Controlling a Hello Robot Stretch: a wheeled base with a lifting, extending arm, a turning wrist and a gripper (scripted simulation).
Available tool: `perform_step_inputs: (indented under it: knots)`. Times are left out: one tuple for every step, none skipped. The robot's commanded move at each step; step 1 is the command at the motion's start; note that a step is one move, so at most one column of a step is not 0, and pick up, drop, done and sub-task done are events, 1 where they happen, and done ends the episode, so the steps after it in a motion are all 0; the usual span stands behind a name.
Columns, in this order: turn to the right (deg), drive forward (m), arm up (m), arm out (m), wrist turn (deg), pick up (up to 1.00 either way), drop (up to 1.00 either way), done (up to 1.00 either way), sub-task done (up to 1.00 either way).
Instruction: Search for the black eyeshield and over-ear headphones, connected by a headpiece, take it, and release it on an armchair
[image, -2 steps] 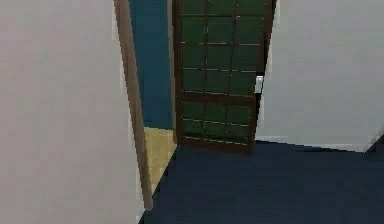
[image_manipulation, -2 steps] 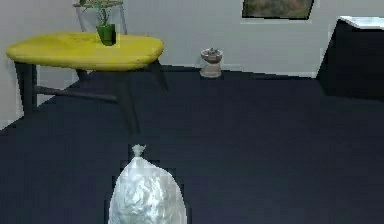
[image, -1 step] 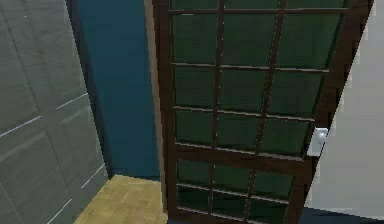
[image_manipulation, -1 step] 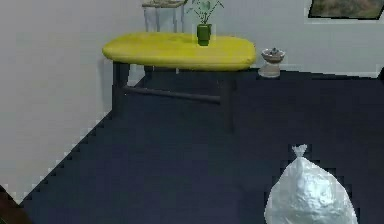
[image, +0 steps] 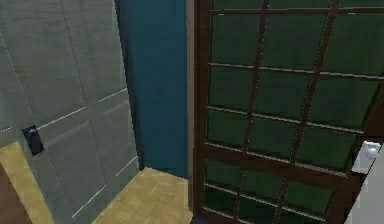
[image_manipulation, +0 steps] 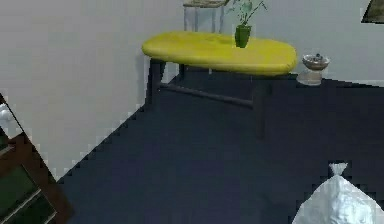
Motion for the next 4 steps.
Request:
perform_step_inputs:
  knots:
    - [0.0,0.55,0.0,0.0,0.0,0.0,0.0,0.0,0.0]
    - [-45.0,0.0,0.0,0.0,0.0,0.0,0.0,0.0,0.0]
    - [-12.0,0.0,0.0,0.0,0.0,0.0,0.0,0.0,0.0]
    - [0.0,0.3,0.0,0.0,0.0,0.0,0.0,0.0,0.0]
